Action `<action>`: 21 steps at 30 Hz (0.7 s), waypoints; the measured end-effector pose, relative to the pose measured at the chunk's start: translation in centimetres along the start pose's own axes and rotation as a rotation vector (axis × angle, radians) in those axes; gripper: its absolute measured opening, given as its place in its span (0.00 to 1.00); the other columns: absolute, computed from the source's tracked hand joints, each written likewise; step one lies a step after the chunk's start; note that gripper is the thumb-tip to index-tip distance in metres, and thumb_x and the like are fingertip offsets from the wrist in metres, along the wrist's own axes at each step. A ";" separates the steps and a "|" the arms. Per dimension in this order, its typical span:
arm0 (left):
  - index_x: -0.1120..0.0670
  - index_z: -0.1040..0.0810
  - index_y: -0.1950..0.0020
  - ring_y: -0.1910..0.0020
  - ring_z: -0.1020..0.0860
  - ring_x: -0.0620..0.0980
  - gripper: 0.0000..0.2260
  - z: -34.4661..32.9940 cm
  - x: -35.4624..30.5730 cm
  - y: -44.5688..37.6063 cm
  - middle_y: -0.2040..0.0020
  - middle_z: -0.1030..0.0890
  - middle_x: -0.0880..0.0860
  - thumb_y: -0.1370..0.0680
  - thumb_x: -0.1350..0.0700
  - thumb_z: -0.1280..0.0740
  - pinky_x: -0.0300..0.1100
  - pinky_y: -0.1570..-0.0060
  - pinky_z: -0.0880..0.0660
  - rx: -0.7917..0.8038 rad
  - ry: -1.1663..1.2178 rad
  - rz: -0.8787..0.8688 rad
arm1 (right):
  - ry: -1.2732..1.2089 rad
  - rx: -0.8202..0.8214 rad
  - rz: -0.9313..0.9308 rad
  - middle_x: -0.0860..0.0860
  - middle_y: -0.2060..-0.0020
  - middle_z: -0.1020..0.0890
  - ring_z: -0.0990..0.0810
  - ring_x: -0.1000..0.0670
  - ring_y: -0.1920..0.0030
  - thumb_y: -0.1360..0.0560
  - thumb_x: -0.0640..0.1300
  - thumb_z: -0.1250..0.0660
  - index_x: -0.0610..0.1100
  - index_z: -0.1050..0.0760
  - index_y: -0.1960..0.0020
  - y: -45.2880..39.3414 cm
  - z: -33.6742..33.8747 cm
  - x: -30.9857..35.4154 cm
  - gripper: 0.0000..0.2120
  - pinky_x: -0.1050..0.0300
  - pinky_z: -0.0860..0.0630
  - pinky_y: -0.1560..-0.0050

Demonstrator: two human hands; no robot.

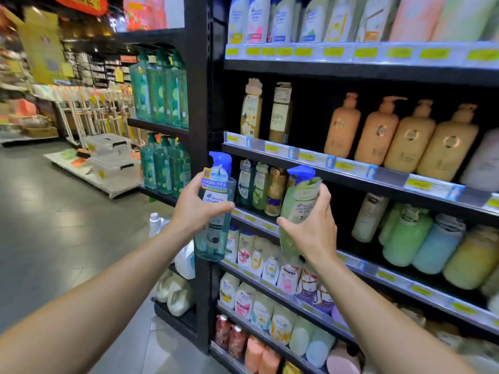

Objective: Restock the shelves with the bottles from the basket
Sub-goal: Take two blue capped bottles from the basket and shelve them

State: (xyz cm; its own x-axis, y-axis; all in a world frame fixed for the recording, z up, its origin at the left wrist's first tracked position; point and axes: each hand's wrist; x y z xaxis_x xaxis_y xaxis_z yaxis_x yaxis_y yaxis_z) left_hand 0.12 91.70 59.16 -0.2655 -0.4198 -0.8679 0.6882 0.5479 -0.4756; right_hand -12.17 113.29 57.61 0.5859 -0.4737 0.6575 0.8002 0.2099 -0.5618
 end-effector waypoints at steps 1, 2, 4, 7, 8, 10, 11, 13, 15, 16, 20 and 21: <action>0.44 0.23 0.42 0.58 0.19 0.38 0.26 0.3 0.6 -0.5 0.52 0.17 0.40 0.36 0.55 0.18 0.30 0.63 0.26 -0.001 0.005 0.008 | -0.011 0.002 -0.008 0.51 0.32 0.28 0.26 0.44 0.36 0.38 0.55 0.20 0.58 0.51 0.28 -0.2 -0.7 0.0 0.51 0.50 0.29 0.42; 0.45 0.22 0.42 0.58 0.19 0.38 0.26 0.5 1.2 -1.0 0.52 0.17 0.41 0.36 0.56 0.18 0.30 0.63 0.26 -0.001 0.005 0.016 | -0.025 0.005 -0.017 0.51 0.32 0.29 0.26 0.44 0.36 0.38 0.55 0.20 0.59 0.51 0.28 -0.6 -1.5 0.0 0.50 0.50 0.29 0.42; 0.45 0.22 0.42 0.58 0.19 0.39 0.26 0.8 2.3 -2.0 0.52 0.17 0.41 0.36 0.57 0.18 0.30 0.62 0.26 0.000 0.002 0.033 | -0.056 0.010 -0.033 0.50 0.32 0.28 0.25 0.44 0.37 0.38 0.54 0.20 0.59 0.50 0.29 -1.3 -3.3 -0.1 0.50 0.51 0.30 0.44; 0.42 0.23 0.44 0.57 0.17 0.42 0.26 1.3 3.9 -3.6 0.52 0.17 0.42 0.38 0.53 0.18 0.34 0.61 0.24 -0.006 0.008 0.061 | -0.112 0.026 -0.059 0.50 0.35 0.27 0.25 0.44 0.39 0.39 0.55 0.20 0.60 0.50 0.29 -2.7 -6.1 -0.4 0.50 0.51 0.28 0.46; 0.41 0.22 0.44 0.56 0.17 0.43 0.26 1.4 4.4 -4.1 0.52 0.16 0.43 0.40 0.51 0.19 0.36 0.60 0.23 -0.011 0.012 0.069 | -0.133 0.033 -0.064 0.51 0.37 0.26 0.25 0.45 0.40 0.39 0.55 0.20 0.59 0.50 0.29 -3.2 -7.1 -0.6 0.50 0.49 0.27 0.46; 0.40 0.22 0.46 0.56 0.17 0.44 0.26 1.4 5.4 -5.3 0.51 0.16 0.44 0.42 0.48 0.19 0.37 0.60 0.23 -0.022 0.019 0.078 | -0.159 0.047 -0.082 0.51 0.40 0.25 0.25 0.46 0.43 0.40 0.57 0.20 0.60 0.49 0.29 -4.2 -9.0 -1.1 0.51 0.47 0.25 0.46; 0.39 0.22 0.47 0.56 0.17 0.44 0.26 1.5 6.0 -5.9 0.51 0.16 0.45 0.43 0.47 0.20 0.36 0.60 0.23 -0.028 0.020 0.080 | -0.167 0.052 -0.091 0.52 0.42 0.25 0.26 0.47 0.45 0.41 0.58 0.21 0.60 0.49 0.29 -4.7 -10.0 -1.3 0.51 0.47 0.25 0.47; 0.39 0.22 0.48 0.57 0.17 0.44 0.25 1.4 7.0 -7.2 0.52 0.16 0.45 0.43 0.48 0.20 0.36 0.61 0.23 -0.033 0.013 0.087 | -0.192 0.046 -0.095 0.56 0.46 0.27 0.27 0.49 0.49 0.43 0.59 0.22 0.60 0.49 0.31 -5.8 -11.8 -1.9 0.50 0.49 0.25 0.48; 0.39 0.22 0.50 0.57 0.17 0.45 0.24 1.3 8.1 -8.5 0.53 0.16 0.45 0.43 0.48 0.20 0.38 0.60 0.22 -0.025 -0.003 0.095 | -0.218 0.034 -0.083 0.59 0.50 0.28 0.27 0.51 0.52 0.43 0.59 0.22 0.60 0.47 0.33 -6.8 -13.5 -2.5 0.48 0.52 0.27 0.51; 0.39 0.22 0.50 0.57 0.17 0.45 0.23 1.3 8.7 -9.2 0.53 0.16 0.45 0.42 0.49 0.20 0.39 0.59 0.22 -0.019 -0.011 0.097 | -0.228 0.033 -0.072 0.60 0.51 0.28 0.26 0.52 0.52 0.43 0.59 0.22 0.59 0.46 0.33 -7.4 -14.4 -2.9 0.47 0.53 0.28 0.52; 0.41 0.22 0.47 0.57 0.17 0.45 0.24 1.1 10.7 -11.5 0.53 0.16 0.45 0.40 0.50 0.20 0.37 0.58 0.23 0.006 -0.034 0.088 | -0.233 0.035 -0.041 0.63 0.52 0.28 0.26 0.52 0.53 0.42 0.56 0.20 0.59 0.44 0.36 -9.6 -17.3 -3.8 0.44 0.56 0.31 0.52; 0.41 0.22 0.47 0.57 0.17 0.44 0.24 1.0 11.1 -12.0 0.53 0.16 0.44 0.40 0.51 0.19 0.35 0.58 0.24 0.013 -0.042 0.081 | -0.235 0.038 -0.036 0.62 0.52 0.28 0.26 0.52 0.53 0.41 0.55 0.20 0.59 0.44 0.36 -10.1 -18.0 -4.0 0.43 0.56 0.31 0.52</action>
State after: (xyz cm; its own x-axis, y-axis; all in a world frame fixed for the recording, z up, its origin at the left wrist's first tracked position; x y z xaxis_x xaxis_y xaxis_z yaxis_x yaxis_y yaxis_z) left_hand -10.38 79.72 55.35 -0.1801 -0.4045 -0.8966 0.7151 0.5721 -0.4018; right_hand -24.89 97.68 51.68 0.5670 -0.2708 0.7780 0.8228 0.2302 -0.5196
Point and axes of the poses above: each hand's wrist, its own y-axis away from the middle knuckle, its own z-axis out of the back of the hand, x = y × z
